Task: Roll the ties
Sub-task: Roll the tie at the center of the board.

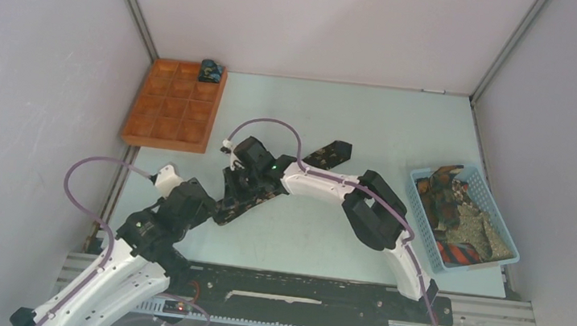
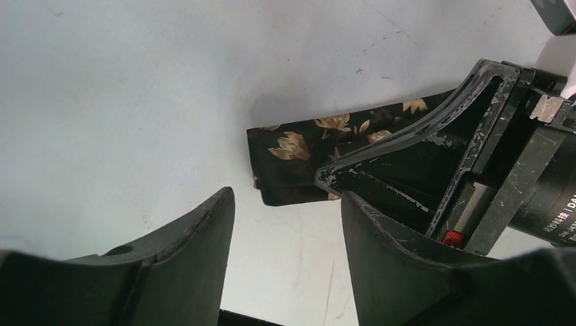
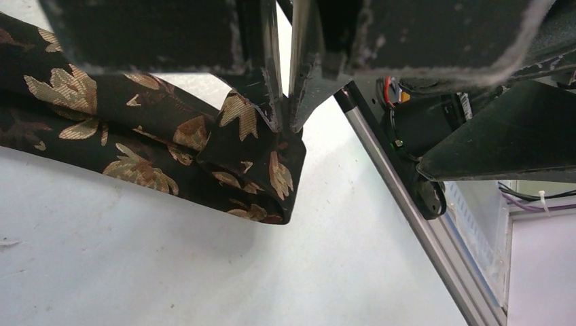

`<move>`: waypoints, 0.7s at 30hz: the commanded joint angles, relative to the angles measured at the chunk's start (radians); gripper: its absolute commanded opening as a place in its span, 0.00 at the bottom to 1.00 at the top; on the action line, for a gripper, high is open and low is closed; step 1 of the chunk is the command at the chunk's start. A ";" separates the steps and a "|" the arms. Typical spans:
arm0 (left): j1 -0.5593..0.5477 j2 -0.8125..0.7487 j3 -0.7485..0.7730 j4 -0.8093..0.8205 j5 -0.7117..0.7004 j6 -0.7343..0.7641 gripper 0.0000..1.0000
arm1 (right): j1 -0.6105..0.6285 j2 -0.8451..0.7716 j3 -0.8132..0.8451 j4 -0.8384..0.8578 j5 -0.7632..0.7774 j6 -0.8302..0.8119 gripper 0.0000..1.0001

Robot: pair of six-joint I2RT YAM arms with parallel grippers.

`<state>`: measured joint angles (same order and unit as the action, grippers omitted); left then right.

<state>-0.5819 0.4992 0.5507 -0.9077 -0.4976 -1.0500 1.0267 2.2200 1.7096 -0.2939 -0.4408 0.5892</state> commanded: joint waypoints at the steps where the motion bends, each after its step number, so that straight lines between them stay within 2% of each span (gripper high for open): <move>1: 0.005 0.020 -0.025 0.010 -0.006 -0.023 0.64 | -0.010 0.007 -0.030 0.032 -0.008 -0.004 0.11; 12: 0.022 0.042 -0.072 0.082 0.057 -0.005 0.65 | -0.041 0.002 -0.096 0.069 -0.007 0.001 0.10; 21: 0.130 0.065 -0.157 0.228 0.238 0.055 0.64 | -0.056 0.001 -0.124 0.089 -0.015 0.003 0.10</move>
<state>-0.4850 0.5579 0.4152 -0.7753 -0.3466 -1.0290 0.9829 2.2215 1.6066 -0.2268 -0.4671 0.5953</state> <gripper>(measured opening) 0.645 0.102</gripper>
